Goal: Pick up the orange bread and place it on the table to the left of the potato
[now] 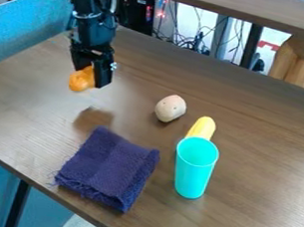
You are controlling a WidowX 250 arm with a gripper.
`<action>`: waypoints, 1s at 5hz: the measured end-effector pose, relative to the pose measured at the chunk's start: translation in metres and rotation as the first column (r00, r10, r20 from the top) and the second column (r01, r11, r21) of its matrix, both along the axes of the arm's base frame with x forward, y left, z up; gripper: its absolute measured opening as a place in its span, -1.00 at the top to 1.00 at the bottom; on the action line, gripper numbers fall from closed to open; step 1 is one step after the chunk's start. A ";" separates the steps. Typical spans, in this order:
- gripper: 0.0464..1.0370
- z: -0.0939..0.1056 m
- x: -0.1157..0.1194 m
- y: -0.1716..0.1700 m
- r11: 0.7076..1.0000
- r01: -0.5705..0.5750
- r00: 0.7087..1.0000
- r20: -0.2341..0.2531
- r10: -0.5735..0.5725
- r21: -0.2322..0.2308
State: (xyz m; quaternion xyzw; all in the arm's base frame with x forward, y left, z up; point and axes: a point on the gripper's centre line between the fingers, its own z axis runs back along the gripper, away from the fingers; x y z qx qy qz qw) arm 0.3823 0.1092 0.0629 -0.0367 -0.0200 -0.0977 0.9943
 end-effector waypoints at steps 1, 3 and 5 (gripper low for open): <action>-0.58 -0.013 0.005 -0.014 0.996 0.089 0.995 -0.040 -0.088 0.002; -0.58 -0.016 0.014 -0.042 0.998 0.067 0.998 -0.021 -0.067 0.000; -0.58 -0.034 0.011 -0.045 0.993 -0.119 0.992 -0.049 0.118 -0.026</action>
